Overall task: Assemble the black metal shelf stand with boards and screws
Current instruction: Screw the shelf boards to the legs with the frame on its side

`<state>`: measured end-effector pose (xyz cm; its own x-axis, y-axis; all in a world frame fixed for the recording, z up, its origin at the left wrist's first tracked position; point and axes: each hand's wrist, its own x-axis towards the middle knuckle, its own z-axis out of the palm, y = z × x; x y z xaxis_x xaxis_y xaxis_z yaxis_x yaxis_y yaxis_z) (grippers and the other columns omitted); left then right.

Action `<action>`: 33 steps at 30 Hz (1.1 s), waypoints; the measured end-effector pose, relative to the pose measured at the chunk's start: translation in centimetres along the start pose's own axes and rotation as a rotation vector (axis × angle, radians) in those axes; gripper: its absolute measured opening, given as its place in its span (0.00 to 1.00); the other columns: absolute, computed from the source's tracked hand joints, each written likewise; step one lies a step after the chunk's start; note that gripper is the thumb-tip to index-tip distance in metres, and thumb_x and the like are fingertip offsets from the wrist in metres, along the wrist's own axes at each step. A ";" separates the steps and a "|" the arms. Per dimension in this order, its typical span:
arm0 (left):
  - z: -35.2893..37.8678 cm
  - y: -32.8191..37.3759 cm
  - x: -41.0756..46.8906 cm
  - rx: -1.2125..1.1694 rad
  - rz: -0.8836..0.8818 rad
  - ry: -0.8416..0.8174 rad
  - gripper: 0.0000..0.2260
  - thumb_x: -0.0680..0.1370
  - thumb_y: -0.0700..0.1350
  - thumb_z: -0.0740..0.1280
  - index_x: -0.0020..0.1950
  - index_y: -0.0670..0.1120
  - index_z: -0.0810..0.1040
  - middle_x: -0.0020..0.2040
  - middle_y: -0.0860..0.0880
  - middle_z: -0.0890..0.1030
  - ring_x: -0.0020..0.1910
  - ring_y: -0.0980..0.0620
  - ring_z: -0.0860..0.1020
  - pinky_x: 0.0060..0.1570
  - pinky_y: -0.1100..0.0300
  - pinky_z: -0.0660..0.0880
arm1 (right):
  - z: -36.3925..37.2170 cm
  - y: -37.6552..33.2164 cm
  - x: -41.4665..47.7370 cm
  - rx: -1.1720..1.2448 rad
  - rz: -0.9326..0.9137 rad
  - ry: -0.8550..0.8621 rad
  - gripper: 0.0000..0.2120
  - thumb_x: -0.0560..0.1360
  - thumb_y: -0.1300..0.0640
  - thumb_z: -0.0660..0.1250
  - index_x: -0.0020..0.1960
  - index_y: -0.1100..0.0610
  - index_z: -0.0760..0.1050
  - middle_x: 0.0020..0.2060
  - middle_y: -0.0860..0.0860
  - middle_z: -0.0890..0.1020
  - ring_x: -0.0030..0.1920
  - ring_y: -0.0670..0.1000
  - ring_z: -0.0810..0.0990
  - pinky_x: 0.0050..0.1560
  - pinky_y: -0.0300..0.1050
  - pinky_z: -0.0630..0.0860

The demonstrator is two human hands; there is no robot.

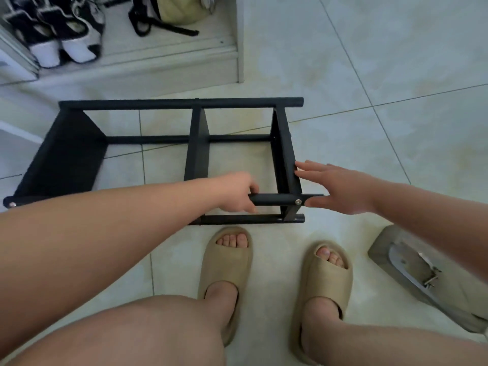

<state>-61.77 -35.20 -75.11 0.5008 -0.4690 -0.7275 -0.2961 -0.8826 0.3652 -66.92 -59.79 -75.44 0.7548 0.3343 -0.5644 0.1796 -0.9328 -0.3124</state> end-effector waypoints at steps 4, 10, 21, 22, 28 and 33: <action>-3.2 1.0 -2.5 -0.045 0.037 0.224 0.09 0.78 0.49 0.71 0.56 0.54 0.74 0.54 0.51 0.76 0.51 0.48 0.75 0.51 0.54 0.72 | -4.3 -2.7 -2.8 0.070 0.032 0.041 0.28 0.81 0.48 0.65 0.79 0.50 0.63 0.79 0.42 0.60 0.79 0.47 0.59 0.77 0.45 0.57; -7.2 3.7 -6.4 0.041 0.088 0.364 0.11 0.81 0.51 0.66 0.63 0.54 0.74 0.54 0.51 0.76 0.48 0.50 0.74 0.48 0.55 0.70 | -9.3 -5.9 -6.6 0.086 0.174 0.102 0.20 0.80 0.48 0.65 0.69 0.55 0.71 0.65 0.54 0.78 0.64 0.57 0.75 0.66 0.55 0.70; -9.6 5.9 -8.5 0.048 0.082 0.341 0.15 0.84 0.48 0.60 0.70 0.50 0.73 0.61 0.49 0.74 0.55 0.49 0.71 0.54 0.55 0.67 | -9.3 -7.9 -9.6 0.043 0.130 0.360 0.32 0.82 0.45 0.61 0.81 0.53 0.54 0.80 0.52 0.59 0.80 0.53 0.50 0.77 0.49 0.48; -9.5 5.9 -8.1 0.047 0.078 0.343 0.15 0.84 0.48 0.60 0.71 0.49 0.73 0.62 0.48 0.74 0.54 0.49 0.71 0.54 0.56 0.66 | -8.9 -7.6 -9.4 0.017 0.134 0.358 0.33 0.82 0.44 0.59 0.82 0.53 0.52 0.81 0.50 0.55 0.81 0.52 0.48 0.78 0.50 0.45; -8.9 5.2 -4.6 0.003 0.030 0.361 0.15 0.85 0.48 0.59 0.71 0.48 0.73 0.66 0.46 0.76 0.62 0.45 0.74 0.56 0.57 0.67 | -7.6 -5.5 -6.4 -0.015 0.153 0.282 0.35 0.83 0.38 0.53 0.83 0.52 0.46 0.82 0.47 0.47 0.81 0.49 0.44 0.79 0.53 0.45; -10.4 3.7 -1.9 -0.006 -0.038 0.599 0.13 0.85 0.51 0.57 0.67 0.55 0.74 0.63 0.48 0.77 0.61 0.43 0.73 0.60 0.47 0.70 | -8.4 -4.5 -2.0 0.002 0.199 0.373 0.37 0.82 0.34 0.48 0.83 0.50 0.41 0.82 0.45 0.40 0.81 0.49 0.37 0.80 0.55 0.41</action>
<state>-55.41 -37.91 -66.33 0.8826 -0.3724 -0.2868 -0.2655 -0.8985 0.3496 -63.92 -57.35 -66.51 0.9513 0.0760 -0.2988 0.0065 -0.9739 -0.2268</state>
